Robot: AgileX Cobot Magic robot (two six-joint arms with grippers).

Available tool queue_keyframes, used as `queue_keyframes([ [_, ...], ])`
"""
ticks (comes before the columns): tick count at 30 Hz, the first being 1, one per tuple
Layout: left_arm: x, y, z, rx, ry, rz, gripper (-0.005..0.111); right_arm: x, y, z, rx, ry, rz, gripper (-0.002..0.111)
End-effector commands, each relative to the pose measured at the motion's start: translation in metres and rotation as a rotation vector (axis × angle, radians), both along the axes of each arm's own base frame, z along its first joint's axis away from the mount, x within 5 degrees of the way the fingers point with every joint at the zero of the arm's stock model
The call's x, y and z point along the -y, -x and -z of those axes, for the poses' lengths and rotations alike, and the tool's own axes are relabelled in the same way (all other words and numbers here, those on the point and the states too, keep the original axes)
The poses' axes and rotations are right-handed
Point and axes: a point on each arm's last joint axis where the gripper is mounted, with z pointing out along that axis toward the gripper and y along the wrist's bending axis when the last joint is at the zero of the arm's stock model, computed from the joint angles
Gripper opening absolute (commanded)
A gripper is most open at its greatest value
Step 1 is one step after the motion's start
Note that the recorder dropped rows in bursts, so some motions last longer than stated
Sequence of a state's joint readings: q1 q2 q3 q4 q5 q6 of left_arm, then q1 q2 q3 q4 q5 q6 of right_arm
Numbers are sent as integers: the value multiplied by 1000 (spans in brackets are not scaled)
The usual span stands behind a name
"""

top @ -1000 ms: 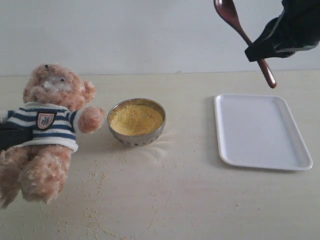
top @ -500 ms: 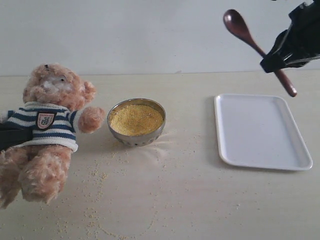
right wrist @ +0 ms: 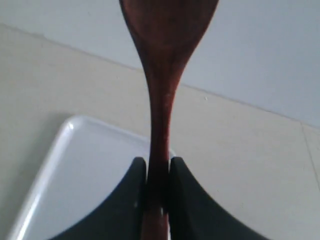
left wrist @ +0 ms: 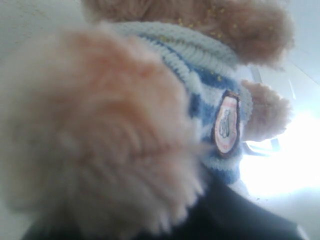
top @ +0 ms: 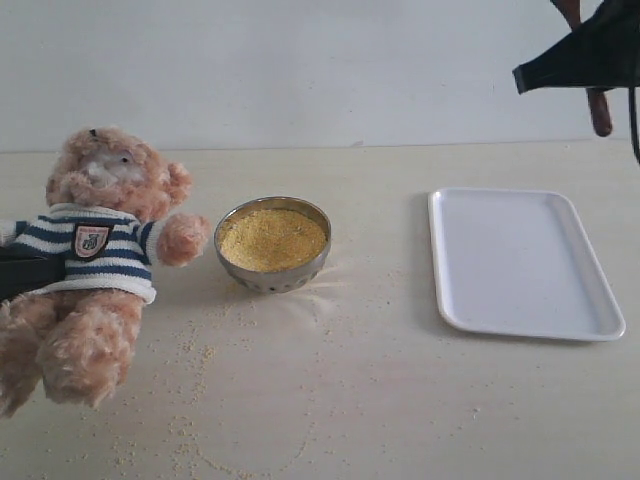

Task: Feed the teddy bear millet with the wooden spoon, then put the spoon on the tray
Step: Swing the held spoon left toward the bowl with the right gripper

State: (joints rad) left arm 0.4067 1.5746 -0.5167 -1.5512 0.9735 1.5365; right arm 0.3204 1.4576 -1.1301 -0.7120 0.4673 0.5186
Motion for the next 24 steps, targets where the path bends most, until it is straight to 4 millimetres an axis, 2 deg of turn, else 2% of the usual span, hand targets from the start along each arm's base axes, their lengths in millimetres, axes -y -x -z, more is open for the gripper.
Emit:
queue_keyframes([
  [1,0,-1,-3,17,21,-8,5,-19,2,1,142,-207,-32,0],
  [6,0,-1,-3,17,21,-8,5,-44,9,8,123,-560,-185,0],
  [9,0,-1,-3,17,21,-8,5,-50,14,13,59,-653,-211,0],
  [12,0,-1,-3,17,21,-8,5,-57,19,16,27,-593,-339,0],
  [15,0,-1,-3,17,20,-9,5,-65,26,17,-16,-613,-444,0],
  [18,0,-1,-3,17,20,-9,5,-67,27,16,-21,-613,-475,0],
  [20,0,-1,-3,17,20,-9,5,-68,28,16,20,-507,-560,0],
  [24,0,-1,-3,17,20,-9,5,-79,40,14,91,-332,-861,0],
])
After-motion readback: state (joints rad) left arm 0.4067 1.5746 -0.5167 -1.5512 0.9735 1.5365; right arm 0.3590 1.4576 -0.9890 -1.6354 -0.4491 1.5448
